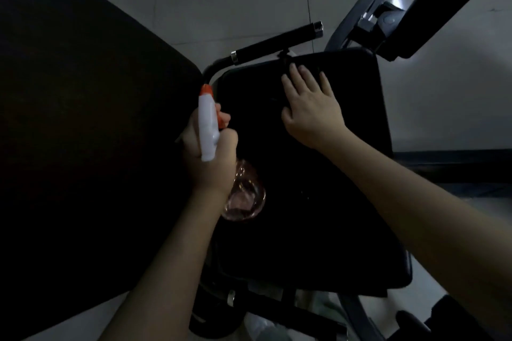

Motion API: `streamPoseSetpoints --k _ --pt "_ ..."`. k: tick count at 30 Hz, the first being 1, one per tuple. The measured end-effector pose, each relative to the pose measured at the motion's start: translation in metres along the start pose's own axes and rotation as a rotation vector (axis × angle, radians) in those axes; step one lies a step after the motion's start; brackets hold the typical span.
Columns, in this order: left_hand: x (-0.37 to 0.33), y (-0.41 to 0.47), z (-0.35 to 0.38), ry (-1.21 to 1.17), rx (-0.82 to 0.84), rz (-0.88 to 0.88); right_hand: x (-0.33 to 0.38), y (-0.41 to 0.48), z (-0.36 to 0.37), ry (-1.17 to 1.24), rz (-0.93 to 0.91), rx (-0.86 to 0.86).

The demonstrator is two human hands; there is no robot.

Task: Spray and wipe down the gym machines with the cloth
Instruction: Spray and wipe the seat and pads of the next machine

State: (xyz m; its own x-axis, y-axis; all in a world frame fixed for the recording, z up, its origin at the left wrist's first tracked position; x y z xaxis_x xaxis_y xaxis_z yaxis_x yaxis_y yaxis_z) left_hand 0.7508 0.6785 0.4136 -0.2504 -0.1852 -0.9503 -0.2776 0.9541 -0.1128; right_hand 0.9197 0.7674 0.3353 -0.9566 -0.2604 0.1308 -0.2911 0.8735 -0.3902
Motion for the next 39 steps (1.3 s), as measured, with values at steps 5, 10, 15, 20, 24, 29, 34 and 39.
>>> streamPoseSetpoints --k 5,10,15,20,24,29,34,39 --pt "-0.015 -0.003 -0.001 0.34 0.077 0.083 0.026 -0.049 0.027 -0.048 -0.063 0.01" --pt "-0.02 -0.022 0.001 0.453 0.128 0.193 0.014 -0.095 0.026 0.018 -0.263 0.045" --pt "-0.013 -0.021 -0.004 0.378 0.083 0.113 0.007 -0.03 0.009 0.023 0.011 0.017" --pt "-0.019 -0.029 -0.004 0.422 0.074 0.174 0.044 -0.07 0.044 -0.005 -0.017 -0.009" --pt "-0.019 -0.035 -0.006 0.422 0.043 0.168 0.041 -0.146 0.069 -0.052 -0.146 0.037" --pt "-0.022 -0.041 -0.009 0.419 0.013 0.18 0.022 -0.12 0.048 0.066 -0.016 0.036" --pt "-0.024 -0.044 -0.01 0.442 0.004 0.221 0.052 -0.113 0.059 -0.034 0.114 0.004" --pt "-0.022 -0.045 -0.007 0.429 0.04 0.226 0.036 -0.187 0.084 -0.136 -0.071 0.041"
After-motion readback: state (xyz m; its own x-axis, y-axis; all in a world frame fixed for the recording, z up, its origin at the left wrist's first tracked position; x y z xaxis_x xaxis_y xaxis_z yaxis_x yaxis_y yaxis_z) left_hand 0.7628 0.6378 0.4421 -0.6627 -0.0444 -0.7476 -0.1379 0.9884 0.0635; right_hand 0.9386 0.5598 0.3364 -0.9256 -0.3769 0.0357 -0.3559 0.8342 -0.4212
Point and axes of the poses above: each hand's wrist, its own y-axis towards the middle knuckle, its own z-axis out of the palm, x = y × z, the point moved 9 cm from there along y, towards the middle knuckle, and after that the axes turned 11 degrees about x, right-handed, at the moved point
